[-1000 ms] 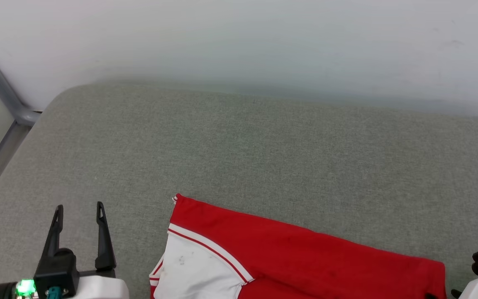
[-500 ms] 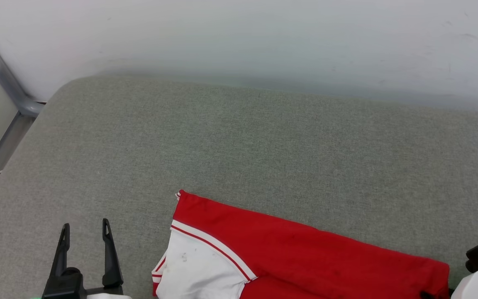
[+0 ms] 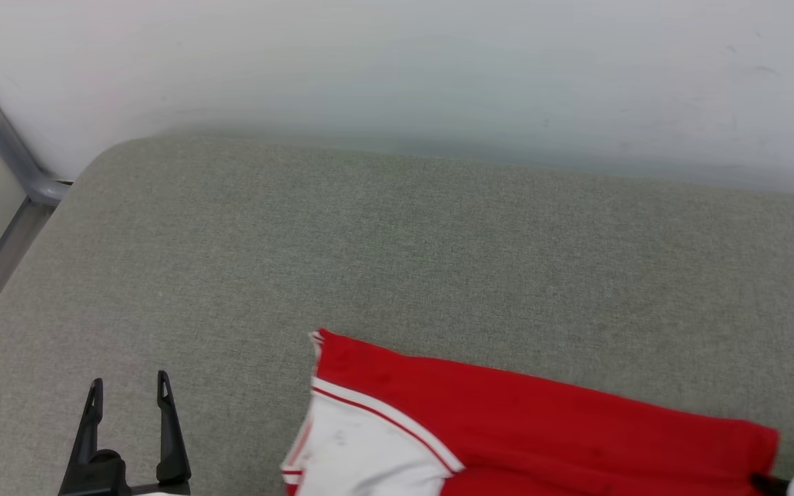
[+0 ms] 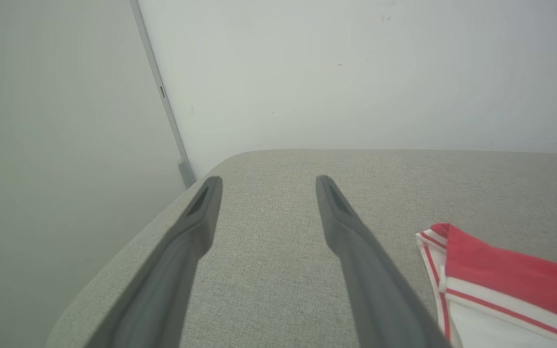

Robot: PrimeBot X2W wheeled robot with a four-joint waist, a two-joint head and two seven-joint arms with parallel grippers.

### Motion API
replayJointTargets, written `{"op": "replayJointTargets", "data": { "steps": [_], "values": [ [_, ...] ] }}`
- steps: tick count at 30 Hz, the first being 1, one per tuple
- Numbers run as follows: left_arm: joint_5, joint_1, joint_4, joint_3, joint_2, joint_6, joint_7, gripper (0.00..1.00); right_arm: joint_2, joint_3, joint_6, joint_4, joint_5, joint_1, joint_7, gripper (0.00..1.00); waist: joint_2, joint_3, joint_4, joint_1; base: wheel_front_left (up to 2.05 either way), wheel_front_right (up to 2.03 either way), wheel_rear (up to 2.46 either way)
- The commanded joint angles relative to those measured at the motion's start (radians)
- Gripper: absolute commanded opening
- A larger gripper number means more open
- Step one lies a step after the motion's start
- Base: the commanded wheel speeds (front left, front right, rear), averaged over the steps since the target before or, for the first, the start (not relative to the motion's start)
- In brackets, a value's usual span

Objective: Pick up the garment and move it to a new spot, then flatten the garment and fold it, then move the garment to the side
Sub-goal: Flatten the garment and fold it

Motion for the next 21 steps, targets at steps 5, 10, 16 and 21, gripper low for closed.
{"op": "replayJointTargets", "data": {
  "steps": [5,10,16,21],
  "values": [
    [0.023,0.008,-0.006,0.008,-0.007,-0.021,-0.002,1.00,-0.073,-0.075,-0.003,0.088,0.019,-0.029,-0.015,0.00,-0.0001,0.001,-0.004,0.0000,0.00,0.00,0.00],
    [0.038,-0.004,0.000,-0.006,-0.008,-0.031,-0.002,1.00,-0.121,-0.129,-0.003,0.207,-0.022,-0.048,-0.032,0.00,-0.0001,0.006,-0.004,0.0000,0.00,0.00,0.00],
    [0.047,-0.006,0.004,-0.017,-0.001,-0.034,-0.002,1.00,-0.095,-0.169,-0.003,0.270,0.001,-0.065,-0.058,0.00,-0.0001,0.006,-0.009,0.0000,0.00,0.00,0.00],
    [0.048,0.007,0.012,-0.026,0.005,-0.031,-0.002,1.00,-0.093,-0.160,-0.002,0.187,0.035,-0.027,-0.079,0.00,-0.0001,-0.008,-0.020,0.0000,0.00,0.00,0.00]
  ]
}}
